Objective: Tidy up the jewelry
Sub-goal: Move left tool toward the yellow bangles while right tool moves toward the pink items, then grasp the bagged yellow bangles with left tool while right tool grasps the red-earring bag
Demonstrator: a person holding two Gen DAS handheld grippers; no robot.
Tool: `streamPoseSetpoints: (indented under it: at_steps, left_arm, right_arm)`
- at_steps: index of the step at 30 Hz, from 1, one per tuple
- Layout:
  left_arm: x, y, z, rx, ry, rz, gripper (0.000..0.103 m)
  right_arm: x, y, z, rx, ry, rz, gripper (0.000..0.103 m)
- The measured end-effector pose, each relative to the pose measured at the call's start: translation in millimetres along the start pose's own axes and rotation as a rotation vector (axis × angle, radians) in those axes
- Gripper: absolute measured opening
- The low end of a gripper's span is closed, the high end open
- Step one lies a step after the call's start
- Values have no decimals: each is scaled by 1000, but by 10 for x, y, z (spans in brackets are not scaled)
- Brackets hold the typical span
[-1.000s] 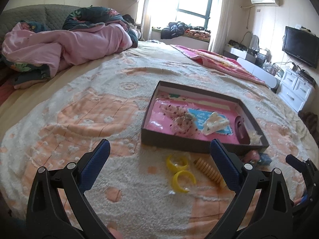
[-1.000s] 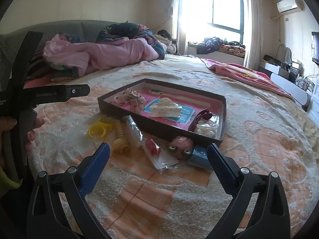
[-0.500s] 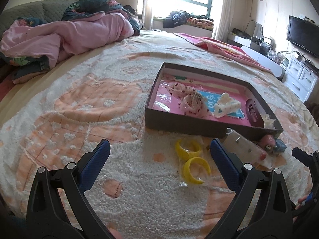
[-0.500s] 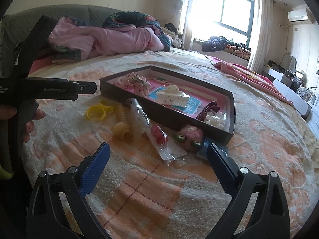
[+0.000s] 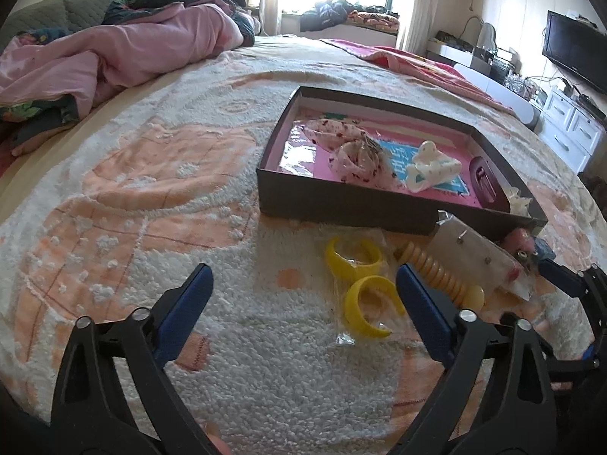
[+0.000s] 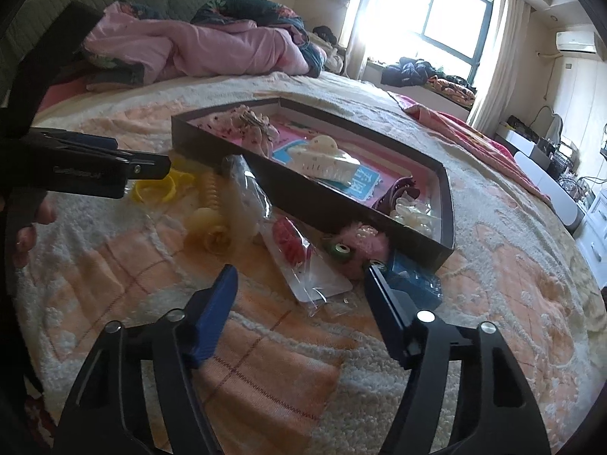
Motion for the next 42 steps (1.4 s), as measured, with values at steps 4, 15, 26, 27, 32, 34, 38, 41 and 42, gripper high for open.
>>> streamPoseSetpoints:
  at_steps: [4,15,26,27,32,34,38,41,42]
  left_arm:
    - [-14,30,-59,-12,21,14,70]
    - [-44,120,-240,-57,73,48,58]
    - [-59,181,-306,-61,104,83,34]
    - [-58,179,-309,-60,107,83,33]
    - [-46,139,-302,-67,104,77,30]
    - [-34,117,-287,-73,98,74,30]
    - [-25,60,-255,-80,85,61,30]
    - [-15,26,-232,-80,76,56,30]
    - [-12,2,-231,-83,75,50,30]
  right_arm:
    - [39,88,26,-7,-21,19,52]
    - [112,197,-34,41,26,40,29]
    - [138,96,27,154,56,10,23]
    - [139,86,34,164,58,8,23]
    - [147,49,47,204,78,5,22]
    - [154,38,50,213,83,5,22]
    - [151,4,70,235,88,4,21]
    - [146,-18,90,249,85,3,18]
    - [143,-29,105,251,80,3,18]
Point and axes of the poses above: each gripper's, at about its wrist camera, not at the fingertips, and y roughly the way its jaws point, z to its left, x to its top, the point moved 6 cm from there along y, roughly the way its jaws point, and after that the axes turned 11 degrees about z, right-handed, at the moved point
